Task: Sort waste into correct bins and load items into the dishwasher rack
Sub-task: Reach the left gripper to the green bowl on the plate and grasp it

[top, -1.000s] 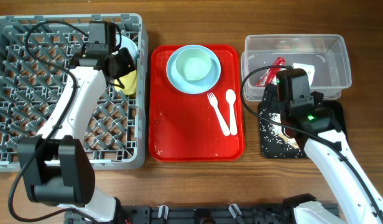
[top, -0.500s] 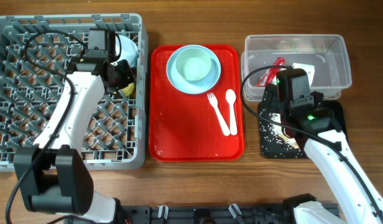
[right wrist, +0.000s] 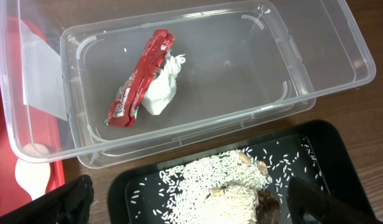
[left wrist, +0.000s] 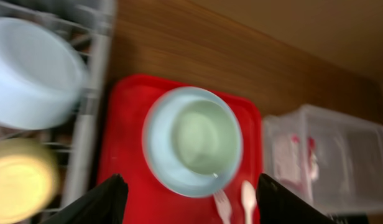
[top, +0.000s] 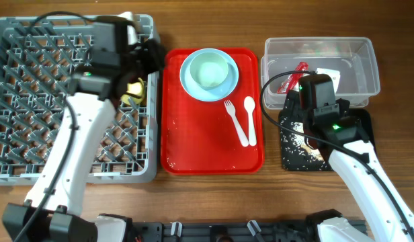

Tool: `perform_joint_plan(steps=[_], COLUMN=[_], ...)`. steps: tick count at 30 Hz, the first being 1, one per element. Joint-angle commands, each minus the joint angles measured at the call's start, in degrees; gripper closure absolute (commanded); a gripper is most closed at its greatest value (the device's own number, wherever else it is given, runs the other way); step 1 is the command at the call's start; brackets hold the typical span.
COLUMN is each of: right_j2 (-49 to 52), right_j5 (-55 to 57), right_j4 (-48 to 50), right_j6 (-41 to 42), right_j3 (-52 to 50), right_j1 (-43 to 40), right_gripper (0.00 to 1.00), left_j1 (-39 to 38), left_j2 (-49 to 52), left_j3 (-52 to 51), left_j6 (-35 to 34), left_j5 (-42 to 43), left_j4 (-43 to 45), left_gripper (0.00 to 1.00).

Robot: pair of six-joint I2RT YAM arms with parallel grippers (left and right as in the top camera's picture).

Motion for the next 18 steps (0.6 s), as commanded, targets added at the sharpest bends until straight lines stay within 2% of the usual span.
perform_joint_plan(steps=[1,4,8,12,18], right_j2=[0.0,0.0,0.0,0.0,0.0], right_j5=[1.0,1.0,1.0,1.0,1.0], right_j4=[0.1,0.1,0.1,0.1,0.1], right_j6=[0.0,0.0,0.0,0.0,0.0], right_j3=[0.5,0.5,0.5,0.5,0.5], right_j1=[-0.1,-0.1,-0.1,-0.1,-0.1], right_gripper=[0.0,0.0,0.0,0.0,0.0], left_j1=[-6.0,-9.4,-13.9,-17.4,-19.8], left_j2=[3.1,5.6,10.4,16.3,25.0], left_j3=[1.1,1.9,1.9,1.9,1.9], left_j6=[-0.1,0.0,1.6,6.5,8.0], left_j5=[3.7,2.8,-5.0,-7.7,-8.2], left_j4=[3.4,6.6,11.9,18.1,27.1], left_gripper=[0.3,0.3,0.3,0.38,0.46])
